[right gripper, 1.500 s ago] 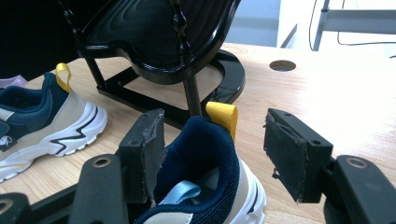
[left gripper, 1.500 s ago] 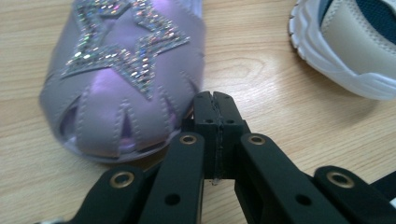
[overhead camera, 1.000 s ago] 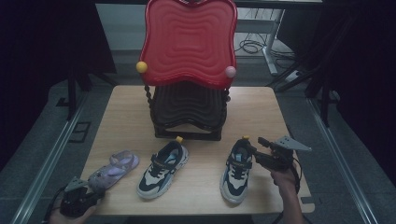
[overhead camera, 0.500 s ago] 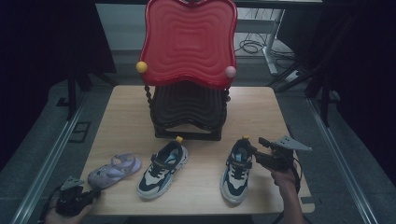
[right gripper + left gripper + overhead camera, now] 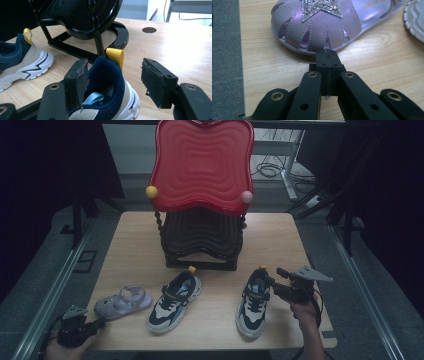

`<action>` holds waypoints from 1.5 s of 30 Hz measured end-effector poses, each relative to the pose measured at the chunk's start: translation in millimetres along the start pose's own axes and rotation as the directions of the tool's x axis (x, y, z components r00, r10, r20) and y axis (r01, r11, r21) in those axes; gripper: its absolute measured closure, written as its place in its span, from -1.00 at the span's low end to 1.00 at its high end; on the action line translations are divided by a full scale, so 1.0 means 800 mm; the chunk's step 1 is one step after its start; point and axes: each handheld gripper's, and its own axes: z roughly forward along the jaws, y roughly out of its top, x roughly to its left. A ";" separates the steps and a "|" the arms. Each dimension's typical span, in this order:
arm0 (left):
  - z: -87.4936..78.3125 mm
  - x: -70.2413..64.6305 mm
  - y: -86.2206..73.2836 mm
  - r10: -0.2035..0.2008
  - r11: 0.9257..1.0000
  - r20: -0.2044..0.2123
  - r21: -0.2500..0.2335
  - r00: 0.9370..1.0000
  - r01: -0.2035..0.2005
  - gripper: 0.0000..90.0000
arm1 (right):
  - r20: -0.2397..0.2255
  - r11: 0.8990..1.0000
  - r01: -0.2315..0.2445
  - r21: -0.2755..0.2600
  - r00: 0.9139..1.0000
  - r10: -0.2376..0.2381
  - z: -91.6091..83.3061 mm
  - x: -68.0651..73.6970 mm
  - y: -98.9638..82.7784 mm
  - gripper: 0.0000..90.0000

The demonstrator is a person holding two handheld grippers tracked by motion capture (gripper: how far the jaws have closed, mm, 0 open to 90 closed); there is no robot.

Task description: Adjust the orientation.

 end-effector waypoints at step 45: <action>0.042 0.046 0.062 0.044 0.999 0.046 0.027 0.998 -0.045 0.99 | 0.010 1.000 -0.011 0.016 1.000 0.011 0.003 -0.003 -0.005 -0.15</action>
